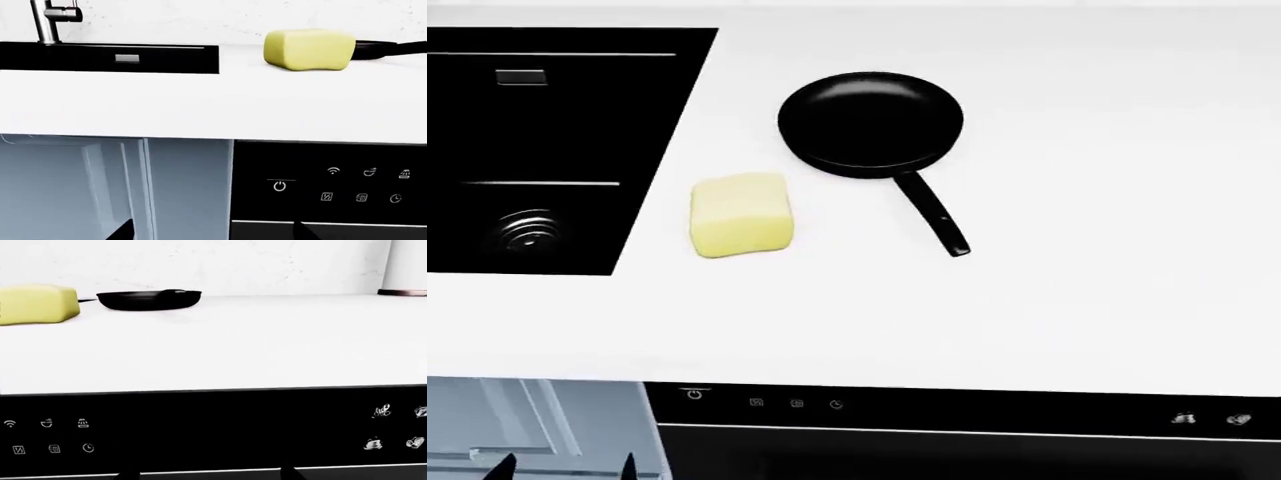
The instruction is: Pick the pan and sponge and place them into the sink. Then turn on the water.
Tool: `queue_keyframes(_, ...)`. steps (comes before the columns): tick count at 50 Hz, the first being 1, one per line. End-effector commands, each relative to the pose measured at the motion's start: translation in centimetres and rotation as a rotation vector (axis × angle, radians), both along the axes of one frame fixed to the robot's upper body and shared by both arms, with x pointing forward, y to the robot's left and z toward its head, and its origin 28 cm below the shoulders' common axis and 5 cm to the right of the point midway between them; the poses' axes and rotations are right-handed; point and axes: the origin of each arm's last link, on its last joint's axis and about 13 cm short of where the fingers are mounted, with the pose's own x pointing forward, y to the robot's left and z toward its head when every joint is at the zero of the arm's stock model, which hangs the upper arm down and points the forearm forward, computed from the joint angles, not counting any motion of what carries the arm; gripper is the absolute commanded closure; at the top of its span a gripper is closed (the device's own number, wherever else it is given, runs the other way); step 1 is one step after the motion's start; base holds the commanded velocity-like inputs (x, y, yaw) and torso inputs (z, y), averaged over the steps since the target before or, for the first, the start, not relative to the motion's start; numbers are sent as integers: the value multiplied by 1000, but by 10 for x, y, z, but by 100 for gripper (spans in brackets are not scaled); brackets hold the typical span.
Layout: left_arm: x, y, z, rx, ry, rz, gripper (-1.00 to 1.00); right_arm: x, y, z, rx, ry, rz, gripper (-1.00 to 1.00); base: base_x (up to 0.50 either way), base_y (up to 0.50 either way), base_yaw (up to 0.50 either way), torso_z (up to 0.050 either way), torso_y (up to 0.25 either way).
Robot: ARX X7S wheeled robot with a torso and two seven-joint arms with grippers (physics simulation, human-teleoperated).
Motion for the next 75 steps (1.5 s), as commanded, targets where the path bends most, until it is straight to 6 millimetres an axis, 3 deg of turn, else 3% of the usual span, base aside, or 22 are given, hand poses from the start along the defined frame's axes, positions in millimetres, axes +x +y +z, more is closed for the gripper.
queue_keyframes(1,0,4,0,-5,8,15,-100,0,1,0,-11,1,3,-100,62,-43,0,0,0)
queue_keyframes(35,0,1,2,10,-25,-1,-100,0,1,0,-34,5,8,-100,2,0,0,1,0)
queue_keyframes(75,0,1,4,-5,-44,-13,-100,0,1,0,-25,7,1,-100,0,0,0,50,0)
